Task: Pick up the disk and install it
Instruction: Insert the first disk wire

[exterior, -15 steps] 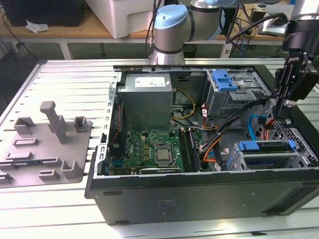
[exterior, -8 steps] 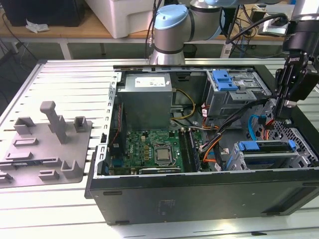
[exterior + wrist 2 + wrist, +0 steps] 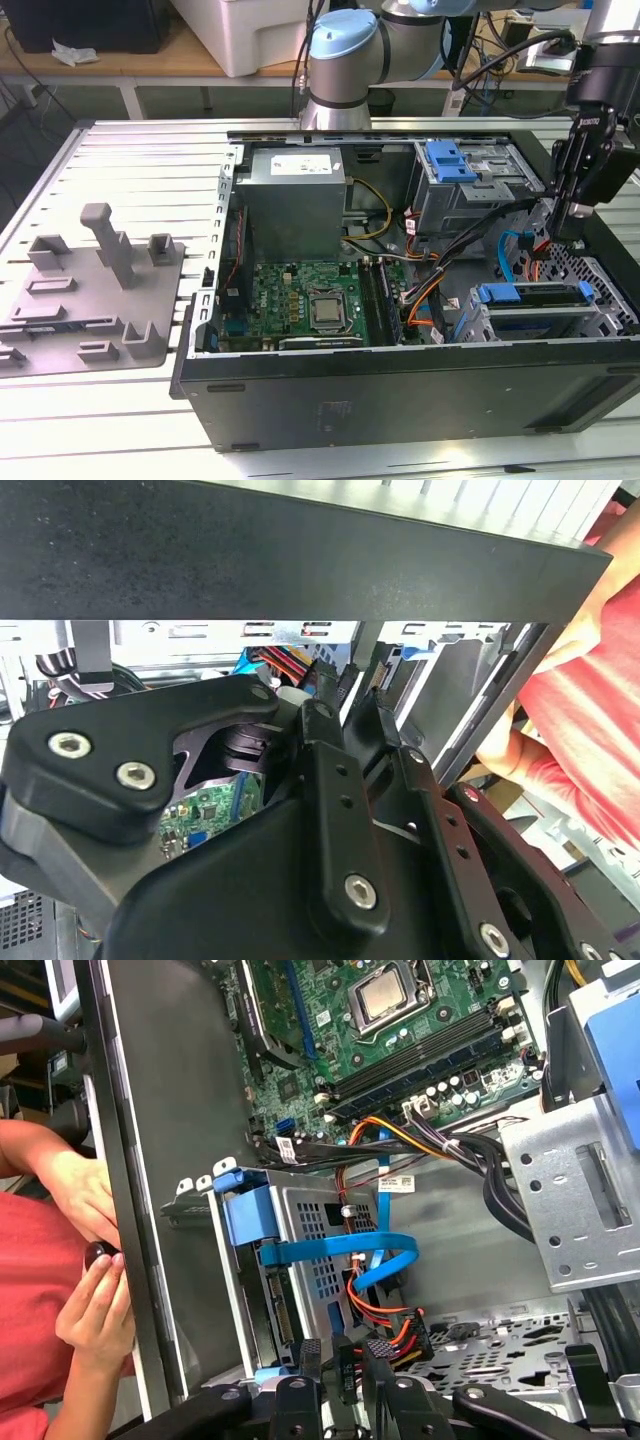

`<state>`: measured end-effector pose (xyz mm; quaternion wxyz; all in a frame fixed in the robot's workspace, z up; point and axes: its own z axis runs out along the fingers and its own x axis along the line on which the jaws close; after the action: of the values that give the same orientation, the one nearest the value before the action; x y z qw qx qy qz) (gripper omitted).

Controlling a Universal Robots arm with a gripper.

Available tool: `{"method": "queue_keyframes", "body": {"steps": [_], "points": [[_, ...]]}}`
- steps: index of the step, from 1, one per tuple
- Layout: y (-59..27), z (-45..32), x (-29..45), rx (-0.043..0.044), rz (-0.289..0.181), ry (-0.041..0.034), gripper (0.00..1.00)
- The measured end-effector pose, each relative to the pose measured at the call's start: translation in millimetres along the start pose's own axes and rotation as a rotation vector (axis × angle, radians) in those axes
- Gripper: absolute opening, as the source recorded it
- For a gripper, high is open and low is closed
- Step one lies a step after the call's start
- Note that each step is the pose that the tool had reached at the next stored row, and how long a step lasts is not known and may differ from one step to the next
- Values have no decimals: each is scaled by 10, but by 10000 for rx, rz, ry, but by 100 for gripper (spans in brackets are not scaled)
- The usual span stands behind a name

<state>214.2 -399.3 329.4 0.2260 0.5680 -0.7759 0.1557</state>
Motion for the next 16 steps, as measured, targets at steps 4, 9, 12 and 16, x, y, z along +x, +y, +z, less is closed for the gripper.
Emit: {"method": "queue_keyframes", "body": {"steps": [4,9,12,16], "points": [[0,0,0,0,0,0,28],[2,1,0,0,0,-2,17],[5,2,1,-1,1,-2,17],[60,7,7,-1,1,0,17]]}}
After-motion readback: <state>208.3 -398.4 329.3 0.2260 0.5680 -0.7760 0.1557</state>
